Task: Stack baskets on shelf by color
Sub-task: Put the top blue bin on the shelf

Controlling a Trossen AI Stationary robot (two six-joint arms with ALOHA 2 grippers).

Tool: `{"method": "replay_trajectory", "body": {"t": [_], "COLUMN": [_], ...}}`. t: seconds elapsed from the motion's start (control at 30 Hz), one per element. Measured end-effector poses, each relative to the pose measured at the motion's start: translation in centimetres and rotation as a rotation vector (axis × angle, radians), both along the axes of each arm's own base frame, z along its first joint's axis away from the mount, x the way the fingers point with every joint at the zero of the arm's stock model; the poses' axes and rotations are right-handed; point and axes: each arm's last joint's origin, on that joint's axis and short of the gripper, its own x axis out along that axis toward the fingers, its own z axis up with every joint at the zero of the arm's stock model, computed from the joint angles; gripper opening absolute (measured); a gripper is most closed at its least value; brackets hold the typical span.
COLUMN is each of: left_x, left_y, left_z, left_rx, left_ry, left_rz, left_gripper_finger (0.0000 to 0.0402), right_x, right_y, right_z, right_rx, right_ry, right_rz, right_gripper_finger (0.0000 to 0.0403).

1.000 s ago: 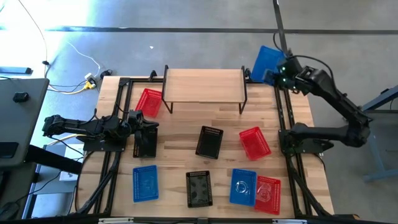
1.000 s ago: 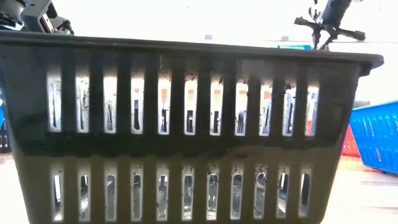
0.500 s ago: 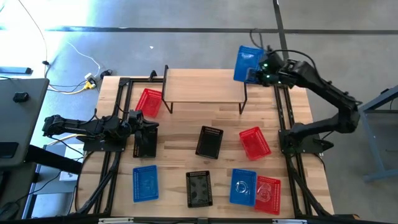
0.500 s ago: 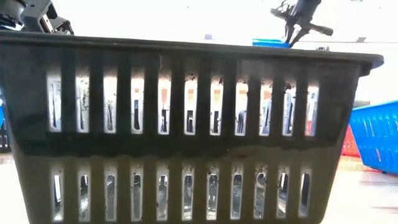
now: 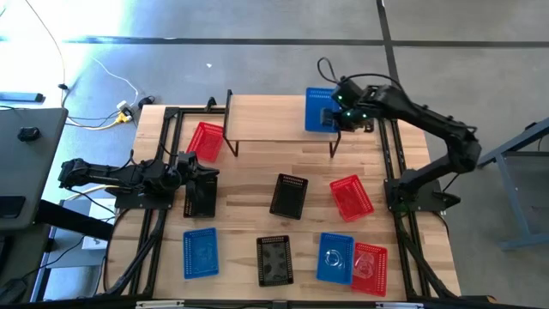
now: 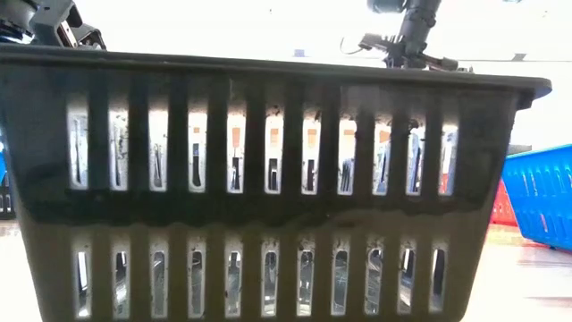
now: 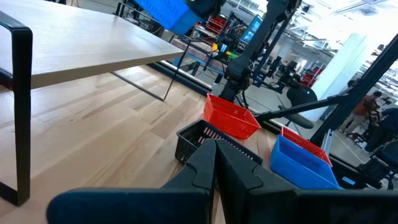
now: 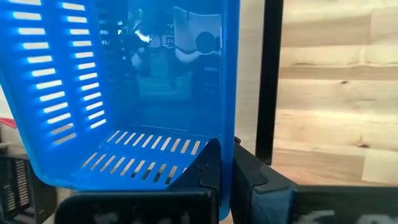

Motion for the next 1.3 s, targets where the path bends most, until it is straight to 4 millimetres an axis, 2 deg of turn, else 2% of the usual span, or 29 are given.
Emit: {"method": "replay_trajectory", "body": {"t": [0.33, 0.77, 1.3], "left_x": [0.0, 0.0, 0.0], "left_y": [0.0, 0.0, 0.0], "left_z": [0.0, 0.0, 0.0], "left_rx": [0.0, 0.0, 0.0], "left_ry": [0.0, 0.0, -0.001], "left_rz": [0.0, 0.0, 0.0], "left_gripper_finger": [0.0003, 0.0003, 0.0003], "right_x": [0.4, 0.4, 0.5], "right_y": [-0.2, -1.2, -1.4], "right_z": [-1.4, -1.9, -2.0], "right_rx": [0.113, 0.103, 0.065], "right_ry": [0.065, 0.082, 0.097], "right_rz": [-0.008, -0.033, 0.002], "right_gripper_finger": [0.0, 0.0, 0.0]}}
